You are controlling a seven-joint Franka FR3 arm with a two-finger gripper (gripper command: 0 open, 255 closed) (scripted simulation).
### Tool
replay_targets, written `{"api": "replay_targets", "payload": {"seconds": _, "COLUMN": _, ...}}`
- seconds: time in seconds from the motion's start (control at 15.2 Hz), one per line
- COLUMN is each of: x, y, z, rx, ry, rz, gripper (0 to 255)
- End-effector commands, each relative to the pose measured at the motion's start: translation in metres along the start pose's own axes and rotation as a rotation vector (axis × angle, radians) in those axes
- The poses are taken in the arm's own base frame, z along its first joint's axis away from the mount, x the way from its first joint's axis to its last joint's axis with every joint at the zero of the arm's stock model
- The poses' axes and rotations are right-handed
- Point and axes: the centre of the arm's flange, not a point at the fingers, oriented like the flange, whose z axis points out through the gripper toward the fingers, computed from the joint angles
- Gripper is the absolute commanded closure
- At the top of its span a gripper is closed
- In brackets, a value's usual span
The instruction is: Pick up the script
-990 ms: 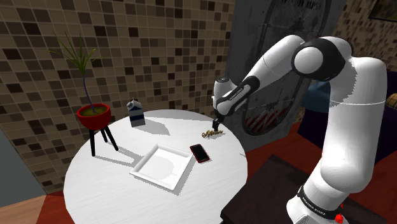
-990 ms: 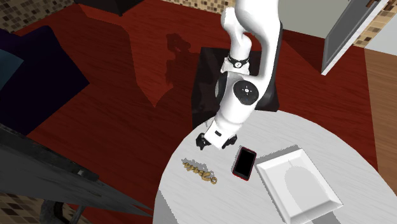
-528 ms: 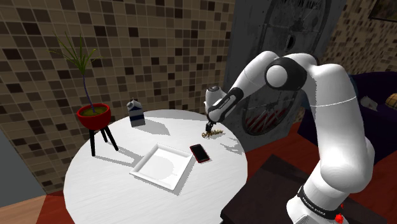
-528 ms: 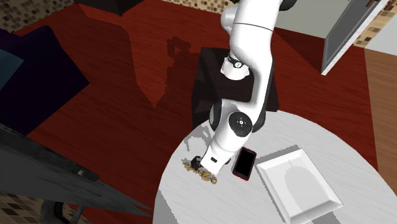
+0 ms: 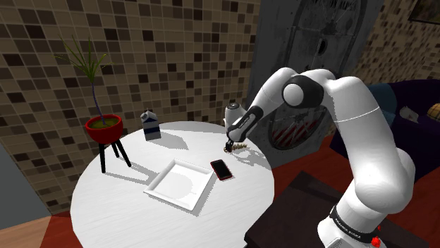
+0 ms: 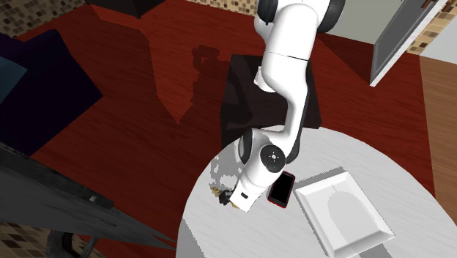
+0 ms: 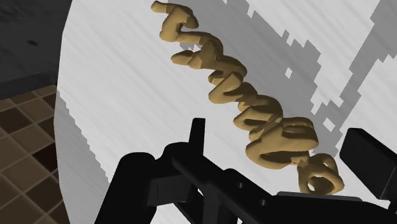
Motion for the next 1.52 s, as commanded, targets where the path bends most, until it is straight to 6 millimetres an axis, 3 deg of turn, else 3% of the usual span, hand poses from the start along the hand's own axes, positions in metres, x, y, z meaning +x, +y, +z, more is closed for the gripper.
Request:
{"api": "replay_targets", "payload": {"seconds": 0.0, "x": -0.001, "y": -0.002, "z": 0.009, "rx": 0.000, "ry": 0.000, "rz": 0.000, "gripper": 0}}
{"api": "replay_targets", "payload": {"seconds": 0.07, "x": -0.001, "y": -0.002, "z": 0.009, "rx": 0.000, "ry": 0.000, "rz": 0.000, "gripper": 0}}
{"api": "replay_targets", "payload": {"seconds": 0.13, "x": -0.001, "y": -0.001, "z": 0.008, "rx": 0.000, "ry": 0.000, "rz": 0.000, "gripper": 255}}
{"api": "replay_targets", "payload": {"seconds": 0.73, "x": -0.001, "y": -0.002, "z": 0.009, "rx": 0.000, "ry": 0.000, "rz": 0.000, "gripper": 255}}
{"api": "replay_targets", "payload": {"seconds": 1.45, "x": 0.000, "y": 0.013, "z": -0.047, "rx": 0.000, "ry": 0.000, "rz": 0.000, "gripper": 255}}
